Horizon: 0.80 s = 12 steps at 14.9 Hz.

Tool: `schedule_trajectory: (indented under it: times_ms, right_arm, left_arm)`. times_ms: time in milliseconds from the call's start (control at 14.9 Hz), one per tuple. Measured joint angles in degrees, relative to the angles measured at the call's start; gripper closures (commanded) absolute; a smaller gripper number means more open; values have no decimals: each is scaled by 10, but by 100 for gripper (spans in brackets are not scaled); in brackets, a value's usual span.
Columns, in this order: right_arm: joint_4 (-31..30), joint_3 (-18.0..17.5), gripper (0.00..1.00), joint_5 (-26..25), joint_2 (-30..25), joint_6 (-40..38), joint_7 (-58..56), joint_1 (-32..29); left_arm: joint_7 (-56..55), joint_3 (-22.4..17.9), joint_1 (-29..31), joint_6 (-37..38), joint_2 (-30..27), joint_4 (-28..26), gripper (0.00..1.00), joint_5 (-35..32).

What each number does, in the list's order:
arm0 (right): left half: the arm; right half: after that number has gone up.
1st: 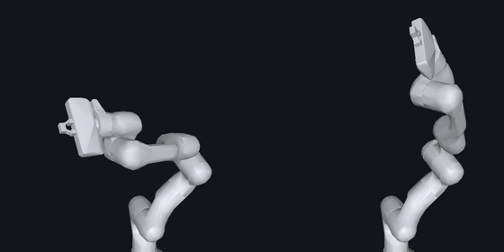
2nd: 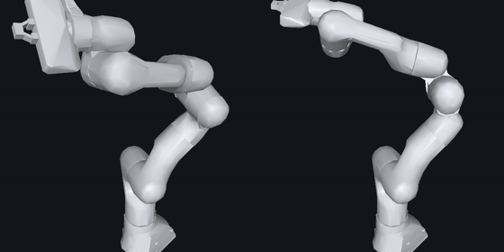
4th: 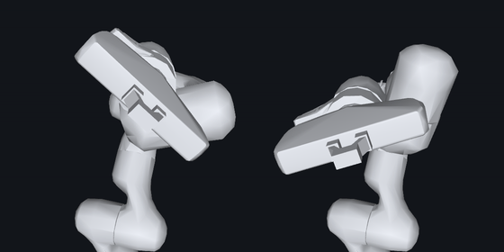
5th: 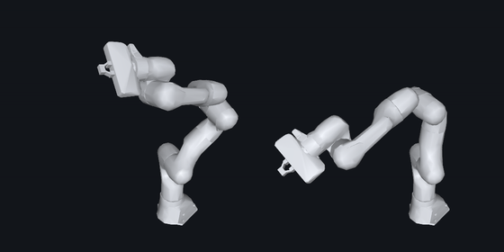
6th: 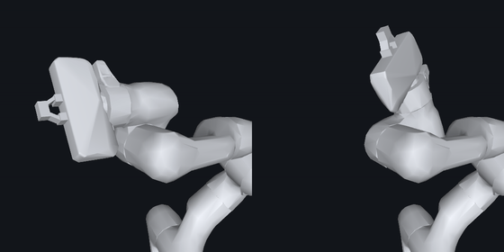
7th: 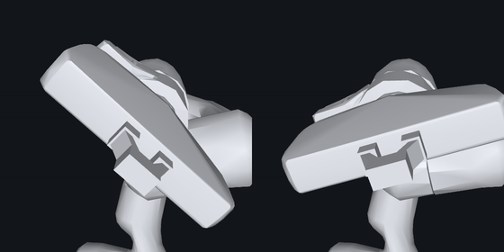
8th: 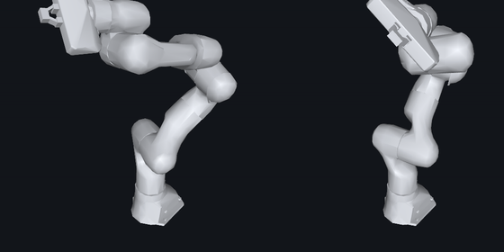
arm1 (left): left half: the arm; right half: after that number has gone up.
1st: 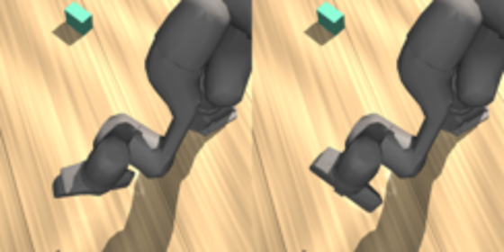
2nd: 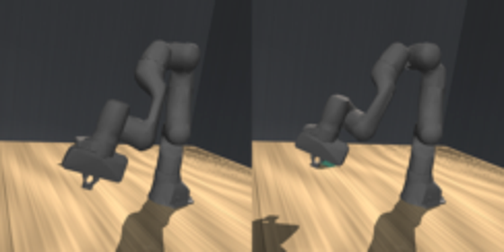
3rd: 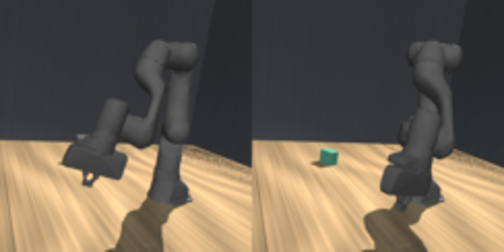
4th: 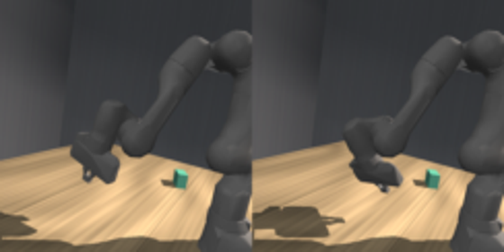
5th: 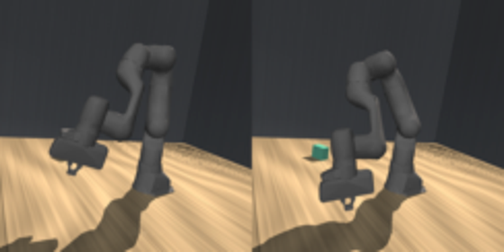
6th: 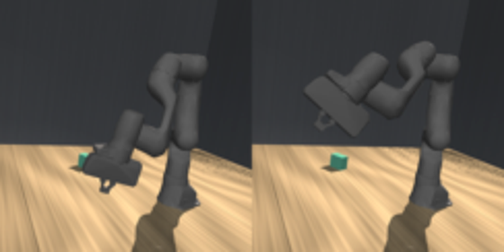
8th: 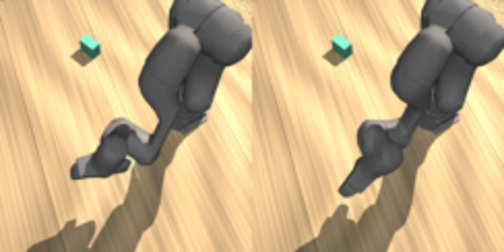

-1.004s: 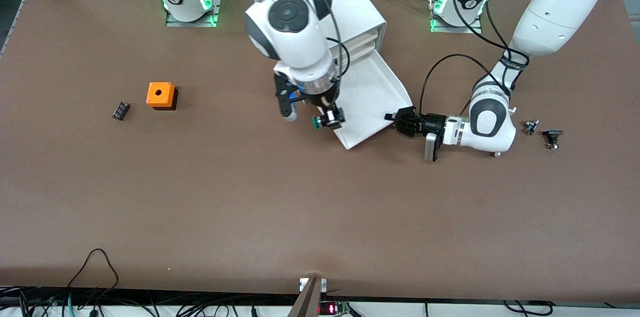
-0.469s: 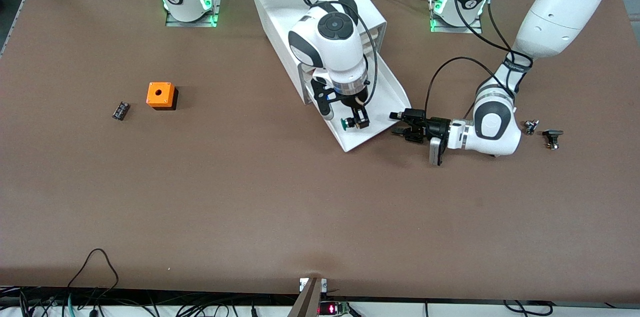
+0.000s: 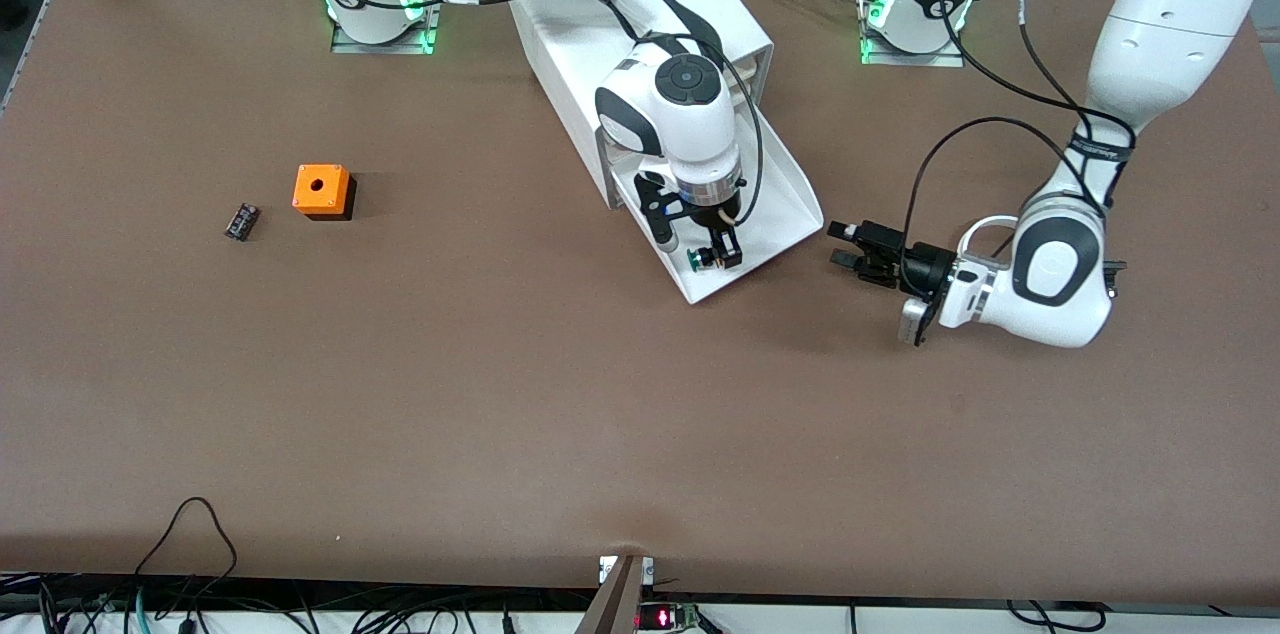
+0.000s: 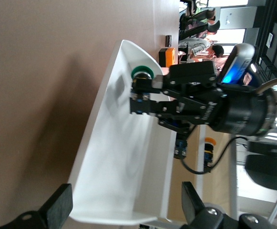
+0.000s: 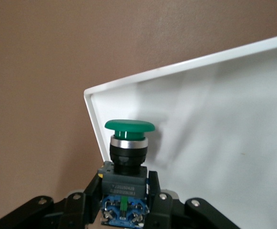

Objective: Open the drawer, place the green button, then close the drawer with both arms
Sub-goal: 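Lower the green button into the open drawer and open the right gripper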

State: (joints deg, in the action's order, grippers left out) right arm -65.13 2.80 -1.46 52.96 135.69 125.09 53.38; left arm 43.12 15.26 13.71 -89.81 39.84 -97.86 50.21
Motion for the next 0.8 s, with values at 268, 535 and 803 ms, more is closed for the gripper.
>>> schedule_trajectory:
  times_ms: [268,535,803]
  right_arm:
    - [7,8,0,-13,8,19,2,5]
    - [12,9,0,-31,8,20,1,7]
    - [26,30,0,-34,5,-6,-15,4]
  left_arm:
    - [-151,1,1,34,-31,31,0,-44]
    - [-286,4,1,50,-66,43,0,-59]
    - [-327,5,1,56,-75,54,0,-64]
